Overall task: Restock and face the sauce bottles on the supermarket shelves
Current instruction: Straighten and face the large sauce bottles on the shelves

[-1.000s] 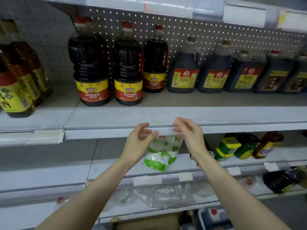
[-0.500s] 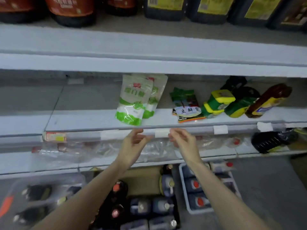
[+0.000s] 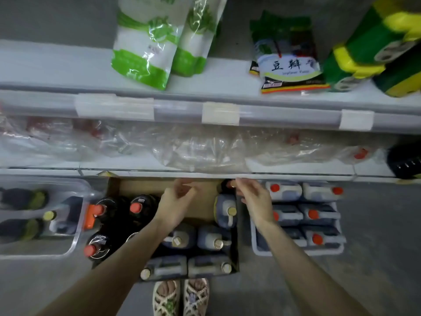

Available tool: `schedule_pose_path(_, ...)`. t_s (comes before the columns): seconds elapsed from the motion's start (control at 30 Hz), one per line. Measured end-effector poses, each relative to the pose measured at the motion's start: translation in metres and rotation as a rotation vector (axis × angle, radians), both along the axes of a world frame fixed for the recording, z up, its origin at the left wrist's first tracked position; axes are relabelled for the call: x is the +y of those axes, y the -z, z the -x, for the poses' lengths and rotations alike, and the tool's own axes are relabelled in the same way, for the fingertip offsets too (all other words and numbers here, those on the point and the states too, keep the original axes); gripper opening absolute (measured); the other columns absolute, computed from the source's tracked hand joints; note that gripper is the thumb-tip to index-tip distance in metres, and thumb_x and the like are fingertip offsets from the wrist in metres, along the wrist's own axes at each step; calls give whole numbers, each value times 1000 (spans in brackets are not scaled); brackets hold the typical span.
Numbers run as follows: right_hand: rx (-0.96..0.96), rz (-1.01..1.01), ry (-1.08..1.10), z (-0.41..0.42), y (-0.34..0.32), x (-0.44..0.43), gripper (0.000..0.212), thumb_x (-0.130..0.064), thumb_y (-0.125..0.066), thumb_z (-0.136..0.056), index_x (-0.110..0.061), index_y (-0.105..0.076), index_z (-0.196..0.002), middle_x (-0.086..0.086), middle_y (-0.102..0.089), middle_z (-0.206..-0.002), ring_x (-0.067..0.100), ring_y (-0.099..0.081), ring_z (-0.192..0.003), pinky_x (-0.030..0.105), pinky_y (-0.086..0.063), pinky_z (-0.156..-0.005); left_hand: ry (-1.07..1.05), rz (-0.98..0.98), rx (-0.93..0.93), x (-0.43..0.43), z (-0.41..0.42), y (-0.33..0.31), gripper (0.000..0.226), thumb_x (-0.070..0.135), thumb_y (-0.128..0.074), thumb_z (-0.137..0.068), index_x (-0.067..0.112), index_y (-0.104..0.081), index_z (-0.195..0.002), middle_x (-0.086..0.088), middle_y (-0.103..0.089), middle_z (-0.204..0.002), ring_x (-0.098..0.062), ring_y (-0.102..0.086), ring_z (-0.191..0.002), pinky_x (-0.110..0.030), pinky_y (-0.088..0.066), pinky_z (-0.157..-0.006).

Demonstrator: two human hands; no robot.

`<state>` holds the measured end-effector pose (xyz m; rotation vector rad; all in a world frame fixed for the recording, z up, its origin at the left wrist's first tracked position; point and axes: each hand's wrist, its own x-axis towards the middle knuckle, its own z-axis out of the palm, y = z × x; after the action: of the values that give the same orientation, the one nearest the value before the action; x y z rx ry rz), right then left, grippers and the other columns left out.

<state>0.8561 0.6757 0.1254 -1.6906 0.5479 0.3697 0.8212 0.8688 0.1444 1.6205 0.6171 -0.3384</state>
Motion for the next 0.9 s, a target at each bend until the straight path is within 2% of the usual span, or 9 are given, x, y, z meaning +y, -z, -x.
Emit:
schedule_pose_path(0.2,14,36,37,-3,100,-6,29,-24,-67,-89,-4,-64,-109,3,-68,-102,6,-61,-86,7,-46,-69,44,-34,59,0,0,101,42,47,-67,-75,20,-61,-106,0,-66,-95,-8,-60,-85,-3,-43,-60)
schedule_pose_path(0.3,23,57,37,-10,155,-9,36,-29,-67,-89,-11,-57,-118,2,-62,-116,13,-58,-106,22,-47,-93,76,-72,79,3,0,161,26,34,-65,-89,19,-61,-109,2,-64,-94,-11,-60,-88,-5,-42,-59)
schedule_pose_path(0.37,22,111,-22,-18,191,-14,27,-32,-67,-89,-16,-61,-110,0,-63,-115,16,-58,-110,32,-45,-99,77,-69,99,4,-1,200,21,29,-61,-92,20,-61,-111,2,-64,-96,-15,-61,-94,-7,-43,-59)
schedule_pose_path(0.53,22,194,-110,-39,256,-19,37,-24,-70,-87,-6,-58,-117,1,-63,-109,12,-57,-99,11,-42,-76,101,-37,81,4,-13,267,36,42,-61,-89,19,-60,-116,3,-65,-103,-9,-60,-96,-16,-43,-70)
schedule_pose_path(0.6,6,204,-124,-42,271,-19,33,-17,-67,-89,-5,-58,-117,-1,-60,-104,8,-54,-94,-1,-39,-68,108,-57,66,6,-17,286,39,46,-61,-87,20,-60,-116,3,-65,-103,-11,-61,-98,-20,-44,-72)
schedule_pose_path(0.63,-4,219,-137,-43,276,-20,33,-16,-66,-89,-4,-58,-118,-1,-60,-105,9,-54,-96,-1,-39,-71,111,-56,66,7,-18,294,39,46,-61,-87,21,-60,-116,3,-65,-103,-11,-61,-98,-20,-44,-73)
schedule_pose_path(0.77,-52,256,-146,-42,283,-23,32,-19,-67,-89,-9,-60,-119,-3,-62,-107,13,-56,-107,24,-41,-96,125,-32,47,10,-20,305,37,43,-61,-88,19,-60,-117,1,-65,-102,-12,-61,-98,-20,-46,-77)
schedule_pose_path(0.83,-61,247,-171,-41,277,-20,29,-17,-67,-89,-9,-61,-117,-4,-63,-105,11,-56,-103,24,-42,-96,122,-36,39,12,-19,301,37,43,-62,-88,19,-60,-116,1,-65,-100,-12,-61,-97,-21,-45,-77)
schedule_pose_path(0.9,-75,248,-197,-41,269,-18,26,-14,-66,-89,-8,-61,-113,-4,-63,-101,7,-58,-95,14,-43,-89,115,-36,31,12,-17,297,37,43,-63,-87,19,-61,-114,2,-65,-96,-12,-61,-93,-21,-44,-75)
